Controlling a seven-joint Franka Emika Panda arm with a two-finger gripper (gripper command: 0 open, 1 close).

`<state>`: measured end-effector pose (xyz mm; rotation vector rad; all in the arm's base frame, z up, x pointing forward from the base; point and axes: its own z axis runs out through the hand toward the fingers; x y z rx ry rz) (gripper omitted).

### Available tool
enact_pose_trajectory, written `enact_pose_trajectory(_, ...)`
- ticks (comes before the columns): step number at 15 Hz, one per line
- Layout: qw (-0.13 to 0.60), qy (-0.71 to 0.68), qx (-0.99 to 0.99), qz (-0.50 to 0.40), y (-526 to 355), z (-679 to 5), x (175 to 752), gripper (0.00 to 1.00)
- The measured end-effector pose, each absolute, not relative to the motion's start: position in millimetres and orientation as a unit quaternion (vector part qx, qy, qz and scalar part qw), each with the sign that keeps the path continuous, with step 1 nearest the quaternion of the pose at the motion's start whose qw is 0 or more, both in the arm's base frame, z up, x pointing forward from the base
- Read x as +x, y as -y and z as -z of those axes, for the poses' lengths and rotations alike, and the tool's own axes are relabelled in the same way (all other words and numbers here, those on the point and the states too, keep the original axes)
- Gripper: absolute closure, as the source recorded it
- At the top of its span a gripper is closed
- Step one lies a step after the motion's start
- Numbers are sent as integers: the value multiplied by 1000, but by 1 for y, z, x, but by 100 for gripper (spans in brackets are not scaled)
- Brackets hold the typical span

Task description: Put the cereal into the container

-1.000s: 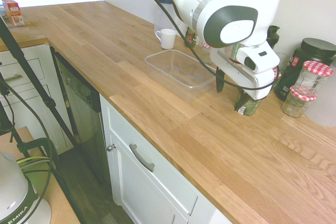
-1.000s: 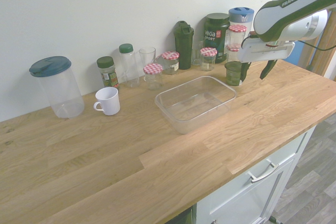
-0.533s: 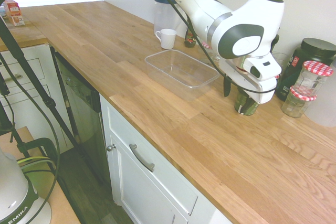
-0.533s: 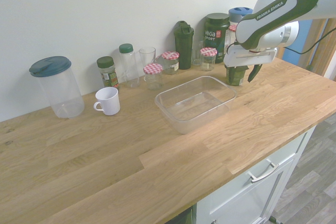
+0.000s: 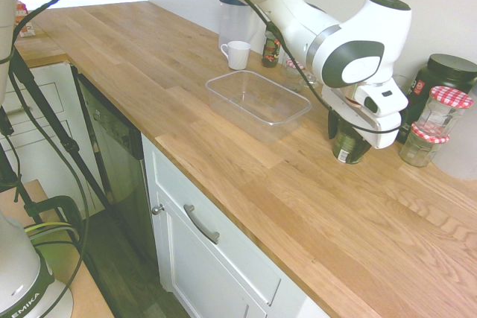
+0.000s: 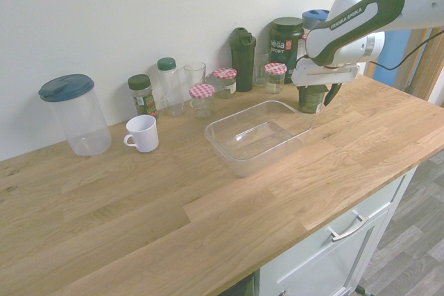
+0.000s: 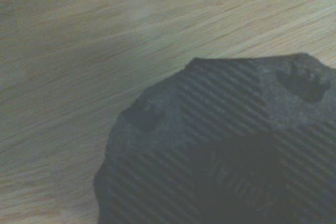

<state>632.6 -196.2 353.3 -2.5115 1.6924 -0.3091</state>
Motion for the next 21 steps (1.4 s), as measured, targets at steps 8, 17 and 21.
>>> enact_pose_trajectory(8, 62, -566, -815, 109, 202, -358, 643, 100)
enact_pose_trajectory(17, 64, -569, -810, 127, 211, -372, 642, 100)
enact_pose_trajectory(21, 82, -547, -817, 162, 169, -437, 633, 100)
